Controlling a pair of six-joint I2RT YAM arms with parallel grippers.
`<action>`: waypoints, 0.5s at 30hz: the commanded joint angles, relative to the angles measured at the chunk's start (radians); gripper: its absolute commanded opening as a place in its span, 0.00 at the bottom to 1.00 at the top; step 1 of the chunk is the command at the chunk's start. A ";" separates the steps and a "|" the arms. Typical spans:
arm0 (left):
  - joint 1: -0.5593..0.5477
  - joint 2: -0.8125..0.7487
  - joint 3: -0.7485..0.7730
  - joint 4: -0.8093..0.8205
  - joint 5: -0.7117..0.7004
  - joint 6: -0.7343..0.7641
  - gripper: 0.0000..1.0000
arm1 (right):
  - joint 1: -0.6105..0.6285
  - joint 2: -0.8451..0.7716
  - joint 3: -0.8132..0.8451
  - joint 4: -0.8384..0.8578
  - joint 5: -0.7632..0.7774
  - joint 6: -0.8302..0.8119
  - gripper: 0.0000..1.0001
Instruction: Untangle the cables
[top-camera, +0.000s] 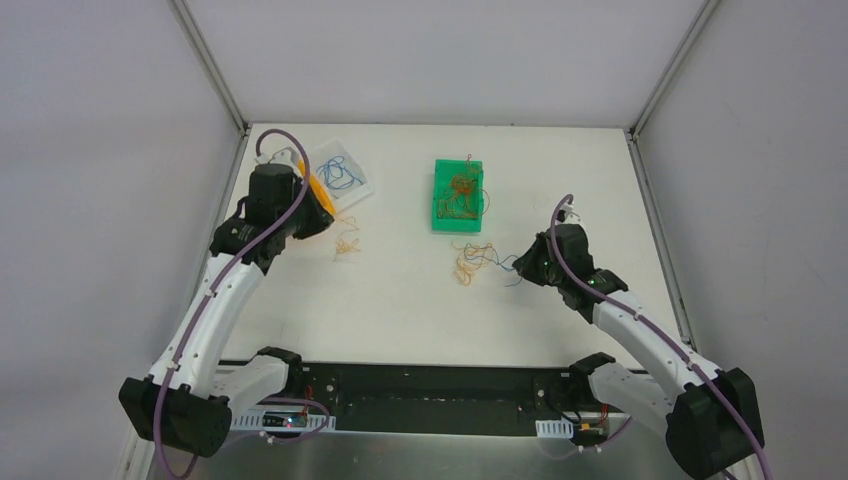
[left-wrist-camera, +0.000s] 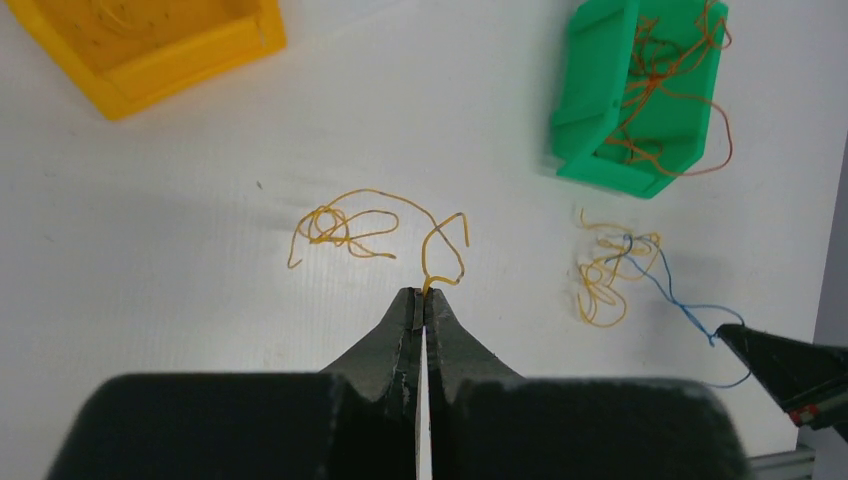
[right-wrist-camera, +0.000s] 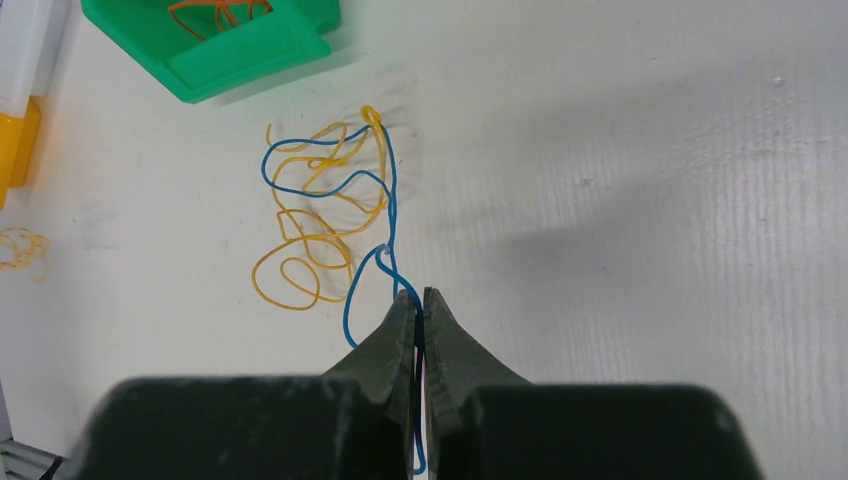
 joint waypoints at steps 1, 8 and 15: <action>0.016 0.096 0.185 -0.069 -0.147 0.043 0.00 | 0.009 0.021 0.008 0.061 -0.056 0.007 0.00; 0.058 0.239 0.419 -0.120 -0.274 0.101 0.00 | 0.016 0.056 0.038 0.059 -0.063 0.007 0.00; 0.160 0.370 0.558 -0.152 -0.389 0.132 0.00 | 0.022 0.091 0.082 0.048 -0.064 0.001 0.00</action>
